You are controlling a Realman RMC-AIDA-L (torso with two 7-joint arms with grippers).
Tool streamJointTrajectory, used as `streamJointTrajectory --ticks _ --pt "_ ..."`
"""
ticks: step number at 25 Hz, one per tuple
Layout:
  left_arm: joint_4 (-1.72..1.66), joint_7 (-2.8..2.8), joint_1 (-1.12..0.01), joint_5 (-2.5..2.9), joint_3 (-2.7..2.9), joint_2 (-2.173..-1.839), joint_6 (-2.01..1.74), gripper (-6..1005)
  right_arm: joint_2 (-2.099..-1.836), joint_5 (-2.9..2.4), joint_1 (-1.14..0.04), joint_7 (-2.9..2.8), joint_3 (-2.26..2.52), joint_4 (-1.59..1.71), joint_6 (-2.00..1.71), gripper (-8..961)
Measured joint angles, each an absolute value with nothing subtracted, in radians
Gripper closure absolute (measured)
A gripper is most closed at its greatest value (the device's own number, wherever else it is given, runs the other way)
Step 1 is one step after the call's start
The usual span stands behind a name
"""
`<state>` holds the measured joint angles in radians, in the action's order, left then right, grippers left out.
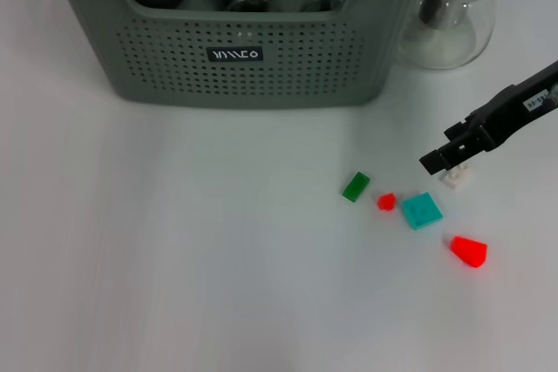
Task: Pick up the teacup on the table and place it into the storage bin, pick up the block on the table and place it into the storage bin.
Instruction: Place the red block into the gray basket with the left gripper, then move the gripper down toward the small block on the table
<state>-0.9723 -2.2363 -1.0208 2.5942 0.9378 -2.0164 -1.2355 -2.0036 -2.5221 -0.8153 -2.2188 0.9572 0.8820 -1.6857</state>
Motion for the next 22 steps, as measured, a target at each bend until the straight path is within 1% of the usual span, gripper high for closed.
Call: streamJointTrajectory --ticks 3,5,10,13,16,18,22 --pt "-1.089 -2.21 -0.956 2.472 0.893 -2.017 -1.361 380 -2.0 -2.522 -0.815 -2.214 0.957 0.882 -1.686 138" --pt "-1.179 -2.168 -0.894 2.356 0.833 -2.027 -1.499 312 -1.997 -2.522 -0.815 -2.206 0.957 0.882 -1.686 138" --pt "-1.275 -1.932 -0.747 2.097 0.692 -2.062 -1.867 311 -1.991 -2.522 -0.815 -2.184 0.957 0.882 -1.697 138" --pt "-1.262 -1.797 -0.675 2.036 0.658 -2.091 -2.024 311 -1.984 -2.528 -0.817 -2.177 0.962 0.882 -1.709 138" --pt "-1.219 -1.708 -0.601 2.029 0.654 -2.128 -2.045 312 -1.982 -2.559 -0.823 -2.173 0.967 0.89 -1.715 138" --pt "-1.176 -1.655 -0.57 2.024 0.652 -2.146 -2.042 312 -1.983 -2.589 -0.828 -2.181 0.968 0.91 -1.731 138" --pt "-1.053 -1.475 -0.513 2.036 0.646 -2.165 -2.004 295 -1.995 -2.69 -0.84 -2.238 0.973 0.982 -1.77 137"
